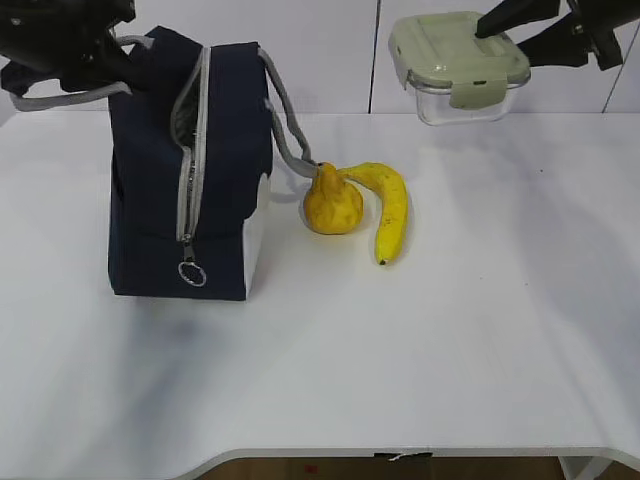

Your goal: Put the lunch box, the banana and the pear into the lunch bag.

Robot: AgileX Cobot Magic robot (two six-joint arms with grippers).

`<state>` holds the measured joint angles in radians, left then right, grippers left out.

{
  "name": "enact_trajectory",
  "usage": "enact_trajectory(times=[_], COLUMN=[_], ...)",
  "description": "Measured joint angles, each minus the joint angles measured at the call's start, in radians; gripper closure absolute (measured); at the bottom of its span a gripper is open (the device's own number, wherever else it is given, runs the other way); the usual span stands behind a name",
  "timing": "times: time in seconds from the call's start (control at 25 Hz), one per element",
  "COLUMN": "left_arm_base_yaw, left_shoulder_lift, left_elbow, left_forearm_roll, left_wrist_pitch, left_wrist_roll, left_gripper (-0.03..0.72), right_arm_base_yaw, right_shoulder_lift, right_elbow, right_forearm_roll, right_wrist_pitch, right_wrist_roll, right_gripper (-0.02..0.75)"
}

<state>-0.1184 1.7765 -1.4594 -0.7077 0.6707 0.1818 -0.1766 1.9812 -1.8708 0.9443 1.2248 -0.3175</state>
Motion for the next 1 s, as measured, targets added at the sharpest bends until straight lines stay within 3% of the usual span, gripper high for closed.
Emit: enact_trajectory(times=[0.2,0.6,1.0], left_arm_base_yaw=[-0.043,-0.137,-0.19], left_shoulder_lift=[-0.032,-0.064,-0.07], left_elbow=[0.0,0.0,0.0], left_forearm_roll=[0.091,0.231,0.254], left_wrist_pitch=[0.004,-0.009,-0.016], left_wrist_roll=[-0.075,-0.242,-0.304], left_gripper=[0.69,0.69,0.69], right_arm_base_yaw=[0.061,0.188,0.336], right_shoulder_lift=[0.0,0.0,0.0], right_elbow=[-0.078,-0.189,-0.197], right_forearm_roll=[-0.09,-0.135,-0.177], right_wrist_pitch=[0.004,0.021,0.029], right_wrist_roll=[0.069,0.195,0.255], right_gripper=[0.331,0.331,0.331])
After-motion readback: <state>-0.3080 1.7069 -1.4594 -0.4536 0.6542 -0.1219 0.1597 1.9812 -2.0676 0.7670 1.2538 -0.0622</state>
